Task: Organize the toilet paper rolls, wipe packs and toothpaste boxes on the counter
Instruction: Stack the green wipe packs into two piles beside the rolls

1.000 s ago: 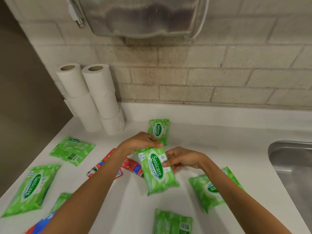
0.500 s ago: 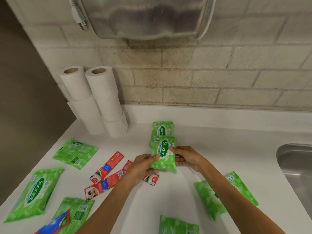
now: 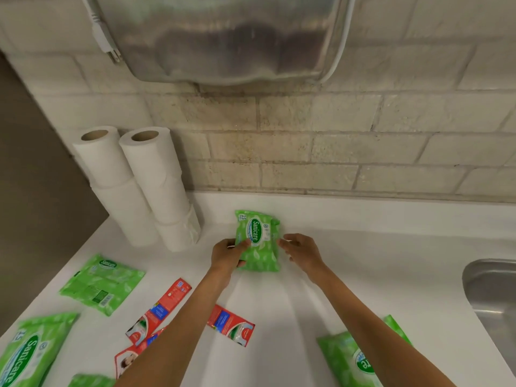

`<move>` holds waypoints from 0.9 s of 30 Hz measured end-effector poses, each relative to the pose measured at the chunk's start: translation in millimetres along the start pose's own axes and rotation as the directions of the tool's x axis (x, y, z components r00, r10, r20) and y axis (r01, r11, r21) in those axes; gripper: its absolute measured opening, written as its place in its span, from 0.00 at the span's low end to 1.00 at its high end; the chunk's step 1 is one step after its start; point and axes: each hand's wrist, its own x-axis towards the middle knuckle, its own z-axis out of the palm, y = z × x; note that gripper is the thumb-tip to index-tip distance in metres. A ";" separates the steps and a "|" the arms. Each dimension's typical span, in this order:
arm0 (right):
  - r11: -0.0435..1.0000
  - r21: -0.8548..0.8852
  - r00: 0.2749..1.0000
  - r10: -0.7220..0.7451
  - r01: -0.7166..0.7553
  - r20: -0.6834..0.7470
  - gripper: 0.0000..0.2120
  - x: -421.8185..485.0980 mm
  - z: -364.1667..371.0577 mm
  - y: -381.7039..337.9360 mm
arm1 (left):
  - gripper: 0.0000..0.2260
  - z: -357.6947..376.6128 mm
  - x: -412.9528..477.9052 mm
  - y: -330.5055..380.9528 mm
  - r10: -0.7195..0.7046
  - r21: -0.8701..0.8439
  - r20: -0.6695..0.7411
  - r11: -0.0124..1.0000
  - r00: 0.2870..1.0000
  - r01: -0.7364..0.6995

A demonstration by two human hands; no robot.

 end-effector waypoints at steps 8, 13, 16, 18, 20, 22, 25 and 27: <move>0.997 -0.081 1.000 -0.018 0.017 -0.010 0.08 4.8 19.8 -1.9 | 0.12 10.6 8.9 -9.4 0.117 0.237 -0.052 0.966 0.992 -0.101; 0.996 -0.084 0.999 -0.029 0.026 -0.029 0.10 1.0 25.0 -2.7 | 0.12 8.3 8.1 -16.8 0.236 0.382 -0.066 0.904 0.970 -0.193; 0.997 -0.071 0.999 -0.020 0.018 -0.030 0.11 0.7 27.1 -0.9 | 0.13 8.9 8.5 -14.5 0.273 0.431 -0.030 0.871 0.961 -0.234; 0.998 -0.053 0.999 -0.020 0.019 -0.029 0.10 -0.3 27.4 -0.9 | 0.13 9.7 9.3 -13.7 0.277 0.463 -0.024 0.855 0.961 -0.235; 0.999 -0.049 0.999 -0.019 0.018 -0.027 0.10 -0.7 27.4 -0.9 | 0.13 10.3 9.7 -13.6 0.280 0.469 -0.024 0.851 0.960 -0.236; 0.999 -0.048 1.000 -0.011 0.009 -0.022 0.11 -1.0 27.6 -0.7 | 0.14 10.5 9.9 -13.8 0.270 0.480 -0.018 0.847 0.963 -0.229; 0.998 -0.062 1.000 -0.011 0.010 -0.026 0.11 -1.0 27.9 -0.6 | 0.14 10.9 10.5 -13.9 0.259 0.502 0.002 0.835 0.966 -0.225; 0.997 -0.072 0.999 -0.015 0.013 -0.029 0.11 -0.3 27.7 -0.7 | 0.14 11.5 11.1 -14.4 0.252 0.517 0.012 0.827 0.968 -0.221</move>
